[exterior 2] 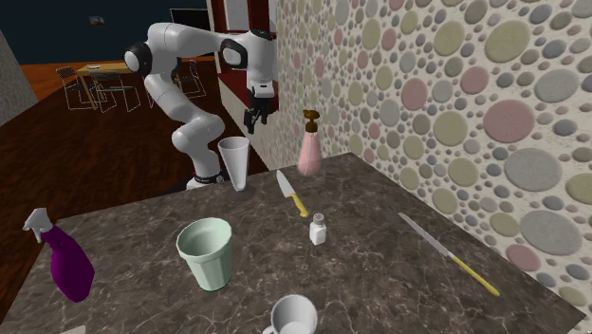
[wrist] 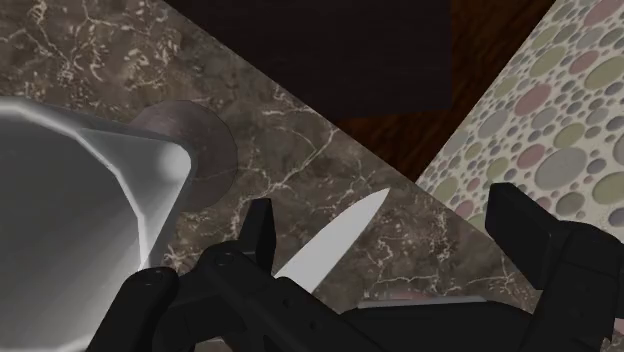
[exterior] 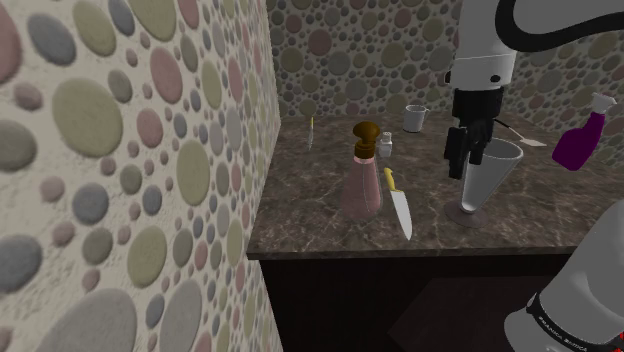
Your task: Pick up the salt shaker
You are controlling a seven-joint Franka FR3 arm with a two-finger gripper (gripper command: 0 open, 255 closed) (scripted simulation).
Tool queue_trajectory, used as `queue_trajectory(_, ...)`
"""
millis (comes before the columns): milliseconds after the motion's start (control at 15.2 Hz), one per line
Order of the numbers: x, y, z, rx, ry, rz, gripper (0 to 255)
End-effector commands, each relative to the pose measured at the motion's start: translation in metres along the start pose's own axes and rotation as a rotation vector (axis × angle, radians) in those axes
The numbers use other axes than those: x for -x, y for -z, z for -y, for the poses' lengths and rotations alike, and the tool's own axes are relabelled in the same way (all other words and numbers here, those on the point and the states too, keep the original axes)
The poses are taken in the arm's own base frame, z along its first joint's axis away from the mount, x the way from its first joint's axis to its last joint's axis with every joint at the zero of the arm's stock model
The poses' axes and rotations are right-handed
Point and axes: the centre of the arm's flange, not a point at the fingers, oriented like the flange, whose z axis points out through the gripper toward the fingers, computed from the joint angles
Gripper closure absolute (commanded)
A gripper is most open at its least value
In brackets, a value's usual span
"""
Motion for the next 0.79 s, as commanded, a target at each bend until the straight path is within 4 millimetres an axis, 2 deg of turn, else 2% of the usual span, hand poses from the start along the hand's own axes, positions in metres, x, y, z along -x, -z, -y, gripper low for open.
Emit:
queue_trajectory(0, 0.0, 0.0, 0.0, 0.0, 0.0, 0.0, 0)
queue_trajectory(726, -0.123, 0.001, -0.089, -0.027, 0.013, 0.033, 0)
